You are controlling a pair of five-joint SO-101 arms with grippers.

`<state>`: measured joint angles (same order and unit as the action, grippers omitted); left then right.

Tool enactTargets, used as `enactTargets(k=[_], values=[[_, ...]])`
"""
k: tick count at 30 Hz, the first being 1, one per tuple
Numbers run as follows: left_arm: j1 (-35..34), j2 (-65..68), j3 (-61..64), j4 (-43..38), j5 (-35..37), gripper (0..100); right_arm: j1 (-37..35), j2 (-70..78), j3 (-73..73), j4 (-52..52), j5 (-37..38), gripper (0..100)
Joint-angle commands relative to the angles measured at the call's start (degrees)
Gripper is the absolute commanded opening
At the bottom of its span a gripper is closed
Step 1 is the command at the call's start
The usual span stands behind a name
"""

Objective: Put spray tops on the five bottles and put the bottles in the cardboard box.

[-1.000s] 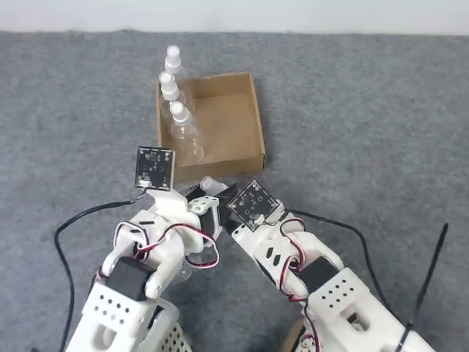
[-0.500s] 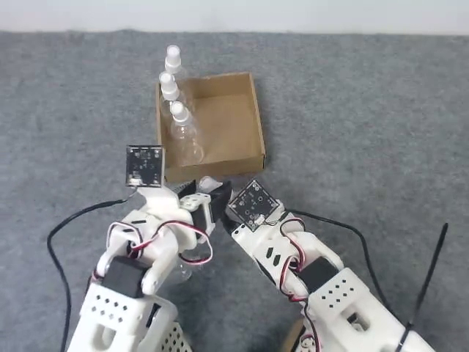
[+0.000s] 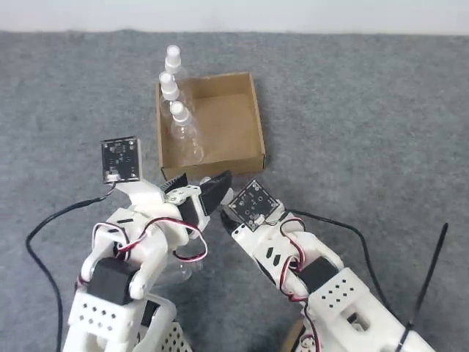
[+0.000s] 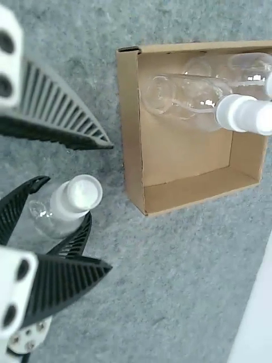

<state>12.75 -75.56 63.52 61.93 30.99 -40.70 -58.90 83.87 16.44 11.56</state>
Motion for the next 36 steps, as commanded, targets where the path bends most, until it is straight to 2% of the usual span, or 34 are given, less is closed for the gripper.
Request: enactTargets(k=[1,4,12,26,29,36], values=[[-0.3,-1.1,-3.5,0.0,3.6,28,0.7,-2.2,-1.5,-2.5,-0.2,1.3],[-0.7,-1.1,-3.6,-0.1,4.8,28,1.6,-2.2,-1.6,-5.1,-0.2,1.3],[-8.7,-1.1,-4.4,-2.1,9.8,28,2.4,-2.2,-1.2,-7.1,-0.6,1.4],[-8.5,-1.1,-1.5,-1.8,9.7,28,2.2,-2.2,-1.1,-7.1,-0.7,1.4],[-8.4,-1.1,-0.6,-1.8,7.4,28,2.2,-2.2,-1.1,-7.1,-0.7,1.3],[-3.0,-1.0,2.8,-3.9,4.7,28,2.4,-2.2,-1.1,-7.0,-0.7,1.3]])
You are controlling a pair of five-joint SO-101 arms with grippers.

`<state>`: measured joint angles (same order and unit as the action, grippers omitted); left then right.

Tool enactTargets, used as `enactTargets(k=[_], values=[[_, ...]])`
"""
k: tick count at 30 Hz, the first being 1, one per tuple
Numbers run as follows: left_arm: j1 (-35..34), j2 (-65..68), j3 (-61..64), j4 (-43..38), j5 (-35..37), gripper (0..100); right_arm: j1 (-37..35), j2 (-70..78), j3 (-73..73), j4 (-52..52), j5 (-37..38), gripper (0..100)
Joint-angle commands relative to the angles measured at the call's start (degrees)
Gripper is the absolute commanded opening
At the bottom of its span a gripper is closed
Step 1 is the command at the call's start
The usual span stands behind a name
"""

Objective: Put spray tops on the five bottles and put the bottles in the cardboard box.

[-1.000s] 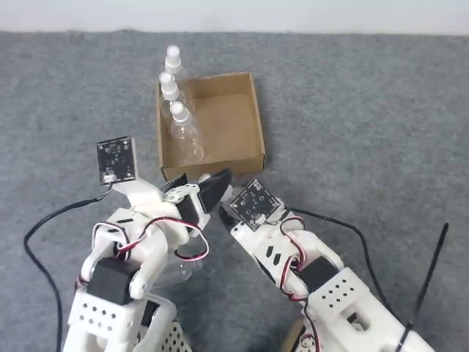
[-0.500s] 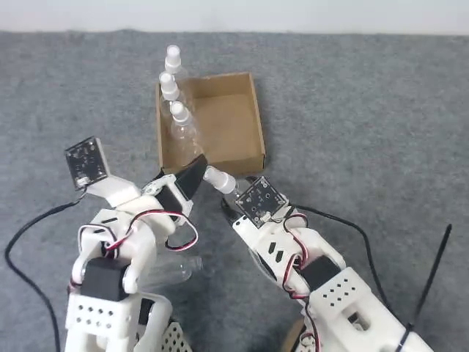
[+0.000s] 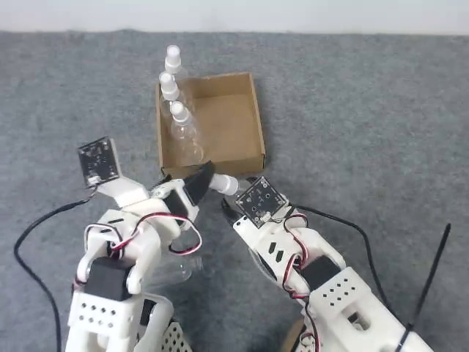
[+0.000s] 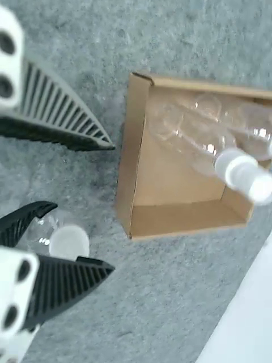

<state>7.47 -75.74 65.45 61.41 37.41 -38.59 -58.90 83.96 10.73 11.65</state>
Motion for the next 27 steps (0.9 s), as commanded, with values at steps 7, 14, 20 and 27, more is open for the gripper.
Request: enactTargets(k=[7,14,20,27], values=[[4.2,-0.9,3.6,-6.2,-4.4,28,0.2,-2.2,-1.1,-1.3,-0.8,1.3],[4.0,-0.9,-0.2,-6.2,-4.1,28,0.1,-2.2,-0.4,-1.5,-0.8,1.5],[4.0,-2.5,-2.4,-6.1,-2.6,28,0.1,-2.2,-0.4,-1.5,-0.8,1.5],[3.9,-18.6,-1.8,-0.4,-1.8,28,0.1,-2.2,-0.5,-1.5,-5.9,1.7]])
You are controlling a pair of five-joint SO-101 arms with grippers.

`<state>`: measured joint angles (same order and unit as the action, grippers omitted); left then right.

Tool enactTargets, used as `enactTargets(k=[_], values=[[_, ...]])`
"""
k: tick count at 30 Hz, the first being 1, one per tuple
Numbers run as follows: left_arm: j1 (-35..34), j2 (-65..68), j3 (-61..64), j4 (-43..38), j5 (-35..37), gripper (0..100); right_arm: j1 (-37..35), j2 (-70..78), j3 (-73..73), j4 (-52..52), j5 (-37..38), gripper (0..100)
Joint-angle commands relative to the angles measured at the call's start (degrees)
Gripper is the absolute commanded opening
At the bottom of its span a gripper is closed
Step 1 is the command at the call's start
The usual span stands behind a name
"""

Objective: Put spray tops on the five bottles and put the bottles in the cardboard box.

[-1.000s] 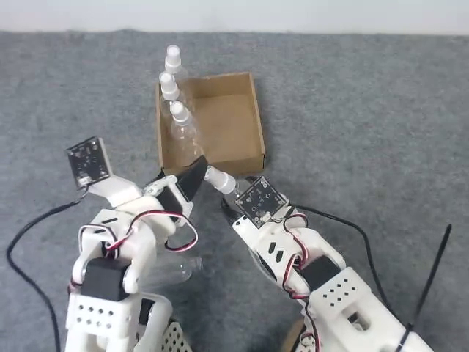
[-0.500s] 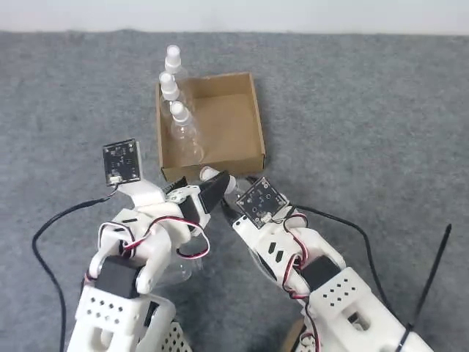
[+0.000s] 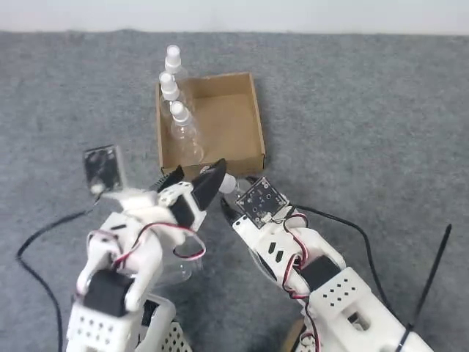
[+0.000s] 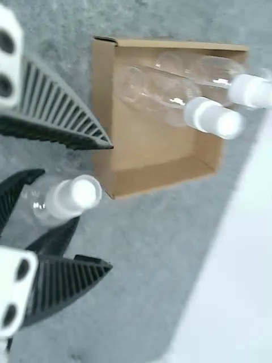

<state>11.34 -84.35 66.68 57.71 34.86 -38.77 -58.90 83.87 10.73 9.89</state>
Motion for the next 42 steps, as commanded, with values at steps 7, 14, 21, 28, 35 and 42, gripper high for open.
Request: enactTargets(k=[7,14,21,28,35,42], values=[[-7.9,-20.2,4.6,-0.9,0.6,28,0.5,-2.2,-0.1,-6.3,-15.2,1.7],[-8.5,-18.6,4.8,-0.7,0.6,28,0.5,-2.2,0.8,-9.6,-15.6,1.7],[-8.6,-18.6,7.3,-1.1,0.4,28,0.2,-2.2,1.1,-14.9,-15.6,1.7],[-8.6,-18.6,7.6,-1.1,0.4,28,-1.6,-2.2,1.1,-18.9,-15.6,1.7],[-8.0,-18.6,10.9,-3.6,-3.2,28,-6.6,-2.2,2.9,-21.1,-15.6,1.7],[-7.9,-18.5,12.9,-4.8,-5.8,28,-6.7,-2.2,7.7,-31.5,-15.2,1.7]])
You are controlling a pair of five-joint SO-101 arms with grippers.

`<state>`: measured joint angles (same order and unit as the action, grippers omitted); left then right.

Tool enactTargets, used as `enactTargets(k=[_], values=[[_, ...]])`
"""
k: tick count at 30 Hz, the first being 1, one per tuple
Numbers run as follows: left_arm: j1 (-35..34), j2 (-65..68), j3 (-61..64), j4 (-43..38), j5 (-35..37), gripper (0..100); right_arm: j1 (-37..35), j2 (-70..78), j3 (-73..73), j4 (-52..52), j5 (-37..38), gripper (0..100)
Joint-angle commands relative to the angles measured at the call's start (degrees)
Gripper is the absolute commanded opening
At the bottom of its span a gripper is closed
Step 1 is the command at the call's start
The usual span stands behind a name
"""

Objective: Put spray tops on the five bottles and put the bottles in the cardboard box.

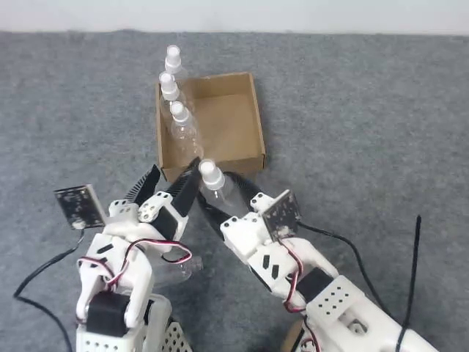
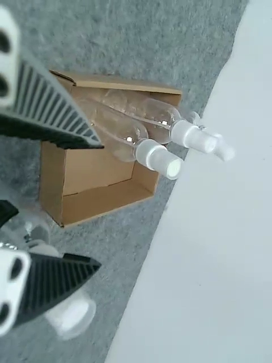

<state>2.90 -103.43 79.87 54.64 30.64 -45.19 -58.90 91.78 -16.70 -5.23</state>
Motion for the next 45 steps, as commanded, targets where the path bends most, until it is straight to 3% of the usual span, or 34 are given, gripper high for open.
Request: enactTargets(k=[1,7,17,25,34,45], values=[[0.9,0.5,0.2,-1.8,-2.0,28,-0.2,-2.2,0.1,-4.5,-0.1,1.7],[9.6,0.4,3.5,-1.8,-7.4,28,-0.1,-2.2,0.4,-4.5,-0.1,1.7],[9.5,0.4,3.3,-1.8,-7.3,28,2.2,-2.2,1.6,-4.4,-0.1,1.3],[2.9,0.4,1.4,-1.8,-4.8,28,6.1,-2.2,1.5,-4.4,-0.1,1.3],[-2.7,0.4,0.1,-2.2,-4.6,28,8.7,-2.2,0.5,2.9,-0.1,1.3],[-11.9,0.4,0.6,-6.7,-7.4,28,8.7,-2.2,1.4,2.9,-0.1,1.3]])
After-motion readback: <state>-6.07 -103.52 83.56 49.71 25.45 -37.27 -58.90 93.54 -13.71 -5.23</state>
